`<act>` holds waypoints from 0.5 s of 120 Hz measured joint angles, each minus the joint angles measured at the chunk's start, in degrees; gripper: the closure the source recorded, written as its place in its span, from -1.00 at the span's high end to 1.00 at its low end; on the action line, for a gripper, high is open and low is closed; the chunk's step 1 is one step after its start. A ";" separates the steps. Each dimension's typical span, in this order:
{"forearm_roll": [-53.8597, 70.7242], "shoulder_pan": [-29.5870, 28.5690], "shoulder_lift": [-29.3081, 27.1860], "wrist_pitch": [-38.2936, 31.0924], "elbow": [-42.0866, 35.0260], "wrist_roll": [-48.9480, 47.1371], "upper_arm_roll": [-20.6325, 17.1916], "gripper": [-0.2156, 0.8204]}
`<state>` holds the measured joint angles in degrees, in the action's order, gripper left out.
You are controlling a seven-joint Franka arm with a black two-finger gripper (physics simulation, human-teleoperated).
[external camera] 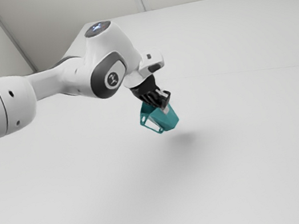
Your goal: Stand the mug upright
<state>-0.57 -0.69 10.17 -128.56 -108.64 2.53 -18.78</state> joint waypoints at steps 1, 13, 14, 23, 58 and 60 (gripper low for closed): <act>0.28 -0.24 -0.19 0.13 -0.22 -0.17 0.00 -0.92; 3.06 -3.14 -1.81 1.76 -2.32 -2.04 -0.07 -0.92; 3.26 -3.37 -1.93 1.87 -2.48 -2.18 -0.09 -0.92; 4.65 -5.01 -2.77 2.72 -3.82 -3.35 -0.16 -0.92; 6.18 -7.05 -6.47 2.15 -11.15 -6.34 -0.21 -0.92; 6.20 -7.09 -6.61 2.00 -11.52 -6.46 -0.21 -0.92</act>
<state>5.63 -7.78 3.57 -126.57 -120.16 -3.94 -18.99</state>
